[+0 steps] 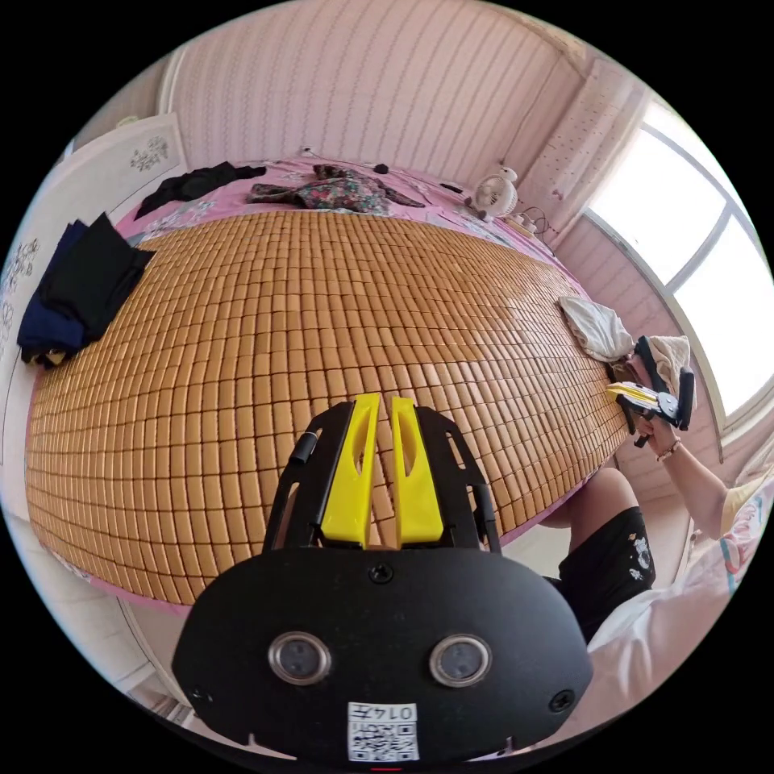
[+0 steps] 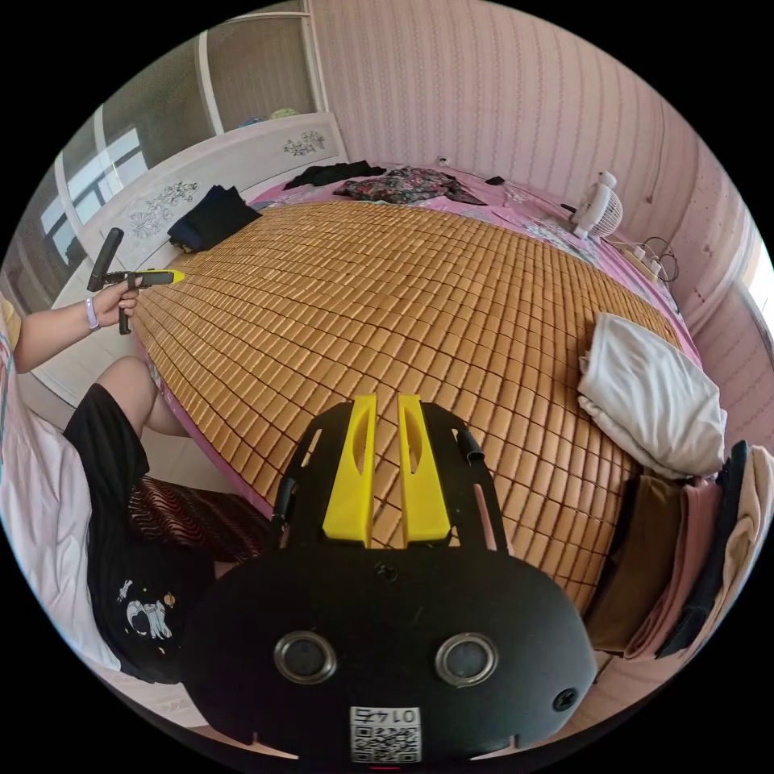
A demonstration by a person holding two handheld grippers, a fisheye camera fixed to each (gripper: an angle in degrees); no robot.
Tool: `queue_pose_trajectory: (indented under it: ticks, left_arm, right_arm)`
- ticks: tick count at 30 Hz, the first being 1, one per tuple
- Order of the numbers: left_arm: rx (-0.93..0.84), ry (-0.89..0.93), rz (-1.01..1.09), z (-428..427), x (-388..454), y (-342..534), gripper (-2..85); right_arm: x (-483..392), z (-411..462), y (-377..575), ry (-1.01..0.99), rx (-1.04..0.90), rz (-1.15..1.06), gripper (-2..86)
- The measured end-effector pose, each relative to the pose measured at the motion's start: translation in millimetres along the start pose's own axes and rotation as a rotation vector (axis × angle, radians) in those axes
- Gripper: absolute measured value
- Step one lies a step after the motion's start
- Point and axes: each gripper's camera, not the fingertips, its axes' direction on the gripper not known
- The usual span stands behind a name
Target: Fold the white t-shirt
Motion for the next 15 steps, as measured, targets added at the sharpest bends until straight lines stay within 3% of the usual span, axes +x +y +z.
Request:
queue_pose_trajectory:
  ticks: [6, 12, 15]
  left_arm:
    - [0.160, -0.099, -0.199, -54, -82, 39, 3.4]
    - [0.224, -0.238, -0.268, -82, -172, 27, 4.3]
    - [0.304, -0.306, -0.289, -97, -217, 1, 4.7]
  right_arm:
    - [-83, 71, -120, -0.231, -0.047, -0.194, 7.0]
    - [-180, 148, -246, -0.328, -0.088, -0.462, 9.3]
    - [-224, 200, -312, -0.313, -0.052, -0.466, 10.5]
